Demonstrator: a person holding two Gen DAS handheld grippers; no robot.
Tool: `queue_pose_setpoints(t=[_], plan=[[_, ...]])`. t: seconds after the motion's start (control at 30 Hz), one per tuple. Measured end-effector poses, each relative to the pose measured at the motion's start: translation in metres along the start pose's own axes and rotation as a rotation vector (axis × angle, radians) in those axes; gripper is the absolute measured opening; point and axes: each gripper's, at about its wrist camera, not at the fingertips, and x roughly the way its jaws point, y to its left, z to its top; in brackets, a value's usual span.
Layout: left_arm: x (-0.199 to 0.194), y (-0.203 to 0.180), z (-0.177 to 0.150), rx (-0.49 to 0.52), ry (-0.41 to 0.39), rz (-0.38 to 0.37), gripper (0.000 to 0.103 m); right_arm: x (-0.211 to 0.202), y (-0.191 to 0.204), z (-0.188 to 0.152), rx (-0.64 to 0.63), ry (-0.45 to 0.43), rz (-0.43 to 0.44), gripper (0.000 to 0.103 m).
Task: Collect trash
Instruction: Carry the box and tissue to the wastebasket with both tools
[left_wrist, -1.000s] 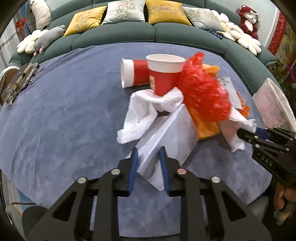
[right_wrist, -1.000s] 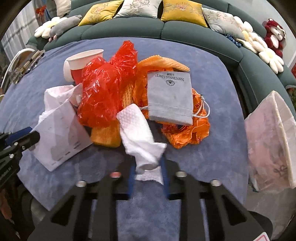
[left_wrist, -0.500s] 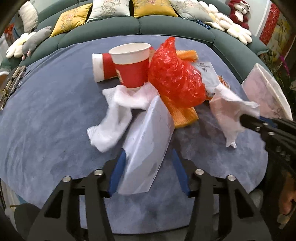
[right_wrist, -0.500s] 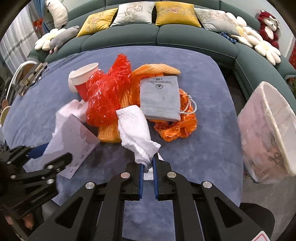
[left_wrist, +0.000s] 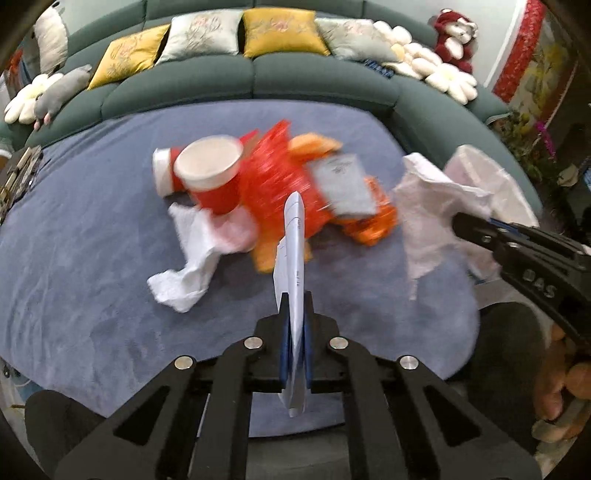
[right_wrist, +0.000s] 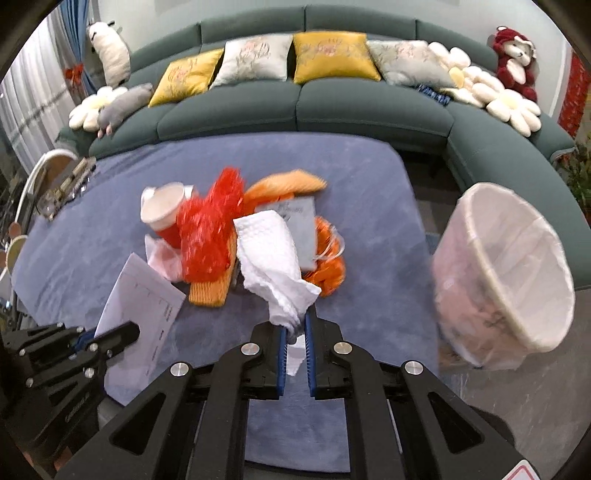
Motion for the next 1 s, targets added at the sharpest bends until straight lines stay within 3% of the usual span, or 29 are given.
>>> queue_pose_setpoints(t=[0.2, 0.5, 0.83, 1.0], plan=[[-0.018, -0.056, 0.026, 0.051, -0.056, -0.047, 0.005, -0.034, -0.039, 0.008, 0.051, -0.075, -0.035, 0.008], [-0.009, -0.161, 0.071, 0.136, -0.087, -0.131, 0.006, -0.074, -0.126, 0.012, 0.152, -0.15, -0.134, 0.008], [0.016, -0.263, 0.098, 0.22, -0.077, -0.215, 0.006, -0.099, -0.231, 0.011, 0.281, -0.192, -0.248, 0.008], [0.03, -0.302, 0.108, 0.243, -0.069, -0.25, 0.006, -0.101, -0.262, 0.007, 0.322, -0.193, -0.27, 0.008]])
